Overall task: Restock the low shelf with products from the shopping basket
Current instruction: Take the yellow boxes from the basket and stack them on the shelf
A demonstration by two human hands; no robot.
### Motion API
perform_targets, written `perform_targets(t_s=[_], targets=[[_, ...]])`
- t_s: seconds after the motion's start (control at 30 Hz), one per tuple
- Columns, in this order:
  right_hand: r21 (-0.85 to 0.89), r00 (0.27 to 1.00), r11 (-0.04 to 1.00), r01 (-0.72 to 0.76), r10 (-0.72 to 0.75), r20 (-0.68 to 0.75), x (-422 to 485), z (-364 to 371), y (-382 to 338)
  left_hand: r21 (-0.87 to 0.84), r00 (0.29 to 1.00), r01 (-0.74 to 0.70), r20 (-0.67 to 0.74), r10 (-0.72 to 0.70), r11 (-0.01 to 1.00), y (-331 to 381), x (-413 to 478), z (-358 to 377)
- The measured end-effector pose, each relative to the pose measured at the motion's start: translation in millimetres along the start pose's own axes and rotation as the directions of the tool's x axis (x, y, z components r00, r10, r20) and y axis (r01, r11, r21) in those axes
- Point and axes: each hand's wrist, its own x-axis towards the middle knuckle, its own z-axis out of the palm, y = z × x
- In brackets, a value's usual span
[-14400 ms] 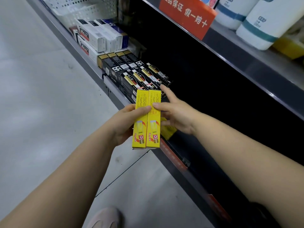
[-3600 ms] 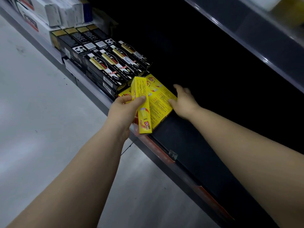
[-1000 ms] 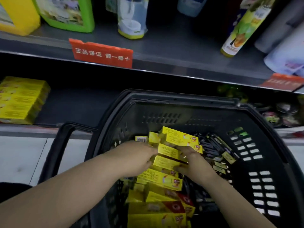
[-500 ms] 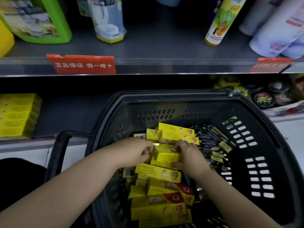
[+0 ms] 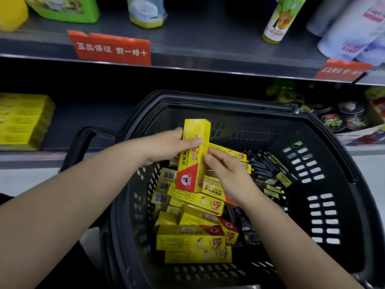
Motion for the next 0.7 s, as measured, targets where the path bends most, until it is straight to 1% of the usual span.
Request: perform_targets(t_s=[0.07, 0.1, 0.13, 0.2, 0.23, 0.3, 0.33, 0.37, 0.4, 0.43, 0.47, 0.5, 0.53, 0.57, 0.6, 0.63, 0.67, 0.7], targets=[[0.004, 0.999, 1.000, 0.025, -0.025, 0.026, -2.2, -6.0, -0.4, -0.030, 0.997, 0.053, -0.061, -0.055, 0.998, 0.0, 1.5, 0.8], [-0.018, 0.998, 0.999, 0.043, -0.042, 0.037, -2.0, -8.0, 0.7, -0.012, 0.995, 0.076, -0.062, -0.076, 0.997, 0.7, 1.7, 1.4], [-0.047, 0.997, 0.997, 0.059, -0.057, 0.044, -1.1, -8.2, 1.1, 0.049, 0.995, 0.093, -0.048, -0.090, 0.994, 2.7, 0.7, 1.7], [-0.108, 0.995, 0.990, 0.092, -0.089, 0.034, 3.1, -4.4, 2.0, 0.225, 0.994, 0.109, -0.034, -0.104, 0.968, 4.4, -1.2, 2.5], [-0.141, 0.995, 0.985, 0.104, -0.101, 0.025, 6.3, -2.2, 2.5, 0.256, 0.994, 0.106, -0.052, -0.095, 0.961, 3.1, -0.6, 2.1], [-0.274, 0.996, 0.958, 0.089, -0.078, 0.048, 13.2, -2.1, 6.2, 0.215, 0.992, 0.097, -0.097, -0.078, 0.972, 0.4, 1.4, -0.8], [-0.391, 0.994, 0.919, 0.060, -0.017, 0.112, 15.6, -4.3, 8.8, 0.193, 0.991, 0.092, -0.109, -0.072, 0.977, -0.1, 2.0, -1.8], [-0.523, 0.976, 0.852, 0.029, 0.089, 0.199, 16.4, -5.6, 12.6, 0.175, 0.991, 0.090, -0.116, -0.070, 0.980, -0.4, 2.4, -2.8], [-0.652, 0.939, 0.758, 0.016, 0.213, 0.270, 15.0, -4.9, 18.9, 0.159, 0.991, 0.086, -0.119, -0.068, 0.983, -0.5, 2.8, -3.4], [-0.761, 0.898, 0.648, 0.031, 0.316, 0.306, 12.6, -1.8, 25.9, 0.142, 0.990, 0.079, -0.123, -0.062, 0.987, -0.1, 2.6, -3.7], [-0.838, 0.880, 0.541, 0.076, 0.358, 0.311, 9.8, 3.9, 32.1, 0.119, 0.990, 0.073, -0.127, -0.058, 0.990, 0.5, 2.2, -4.1], [-0.881, 0.889, 0.455, 0.130, 0.341, 0.307, 6.3, 10.6, 37.1, 0.094, 0.990, 0.068, -0.128, -0.056, 0.993, 0.7, 1.9, -4.5], [-0.902, 0.906, 0.395, 0.173, 0.295, 0.303, 3.7, 17.4, 41.9, 0.076, 0.991, 0.066, -0.124, -0.056, 0.995, 1.0, 1.5, -4.6], [-0.912, 0.919, 0.358, 0.198, 0.255, 0.300, 2.6, 22.3, 44.9, 0.061, 0.991, 0.067, -0.116, -0.060, 0.996, 1.8, 0.7, -4.4], [-0.915, 0.929, 0.351, 0.198, 0.231, 0.290, 3.1, 24.6, 45.1, 0.041, 0.992, 0.071, -0.104, -0.067, 0.997, 2.9, -0.2, -4.1], [-0.912, 0.937, 0.379, 0.159, 0.233, 0.260, 5.5, 23.4, 43.2, 0.010, 0.993, 0.077, -0.092, -0.076, 0.997, 3.7, -1.2, -3.7], [-0.881, 0.946, 0.466, 0.080, 0.242, 0.214, 8.6, 19.1, 40.4, -0.034, 0.993, 0.083, -0.085, -0.085, 0.996, 4.6, -2.8, -3.4], [-0.807, 0.951, 0.590, -0.031, 0.265, 0.157, 11.3, 12.9, 36.2, -0.091, 0.992, 0.081, -0.085, -0.088, 0.993, 5.9, -4.8, -3.0]])
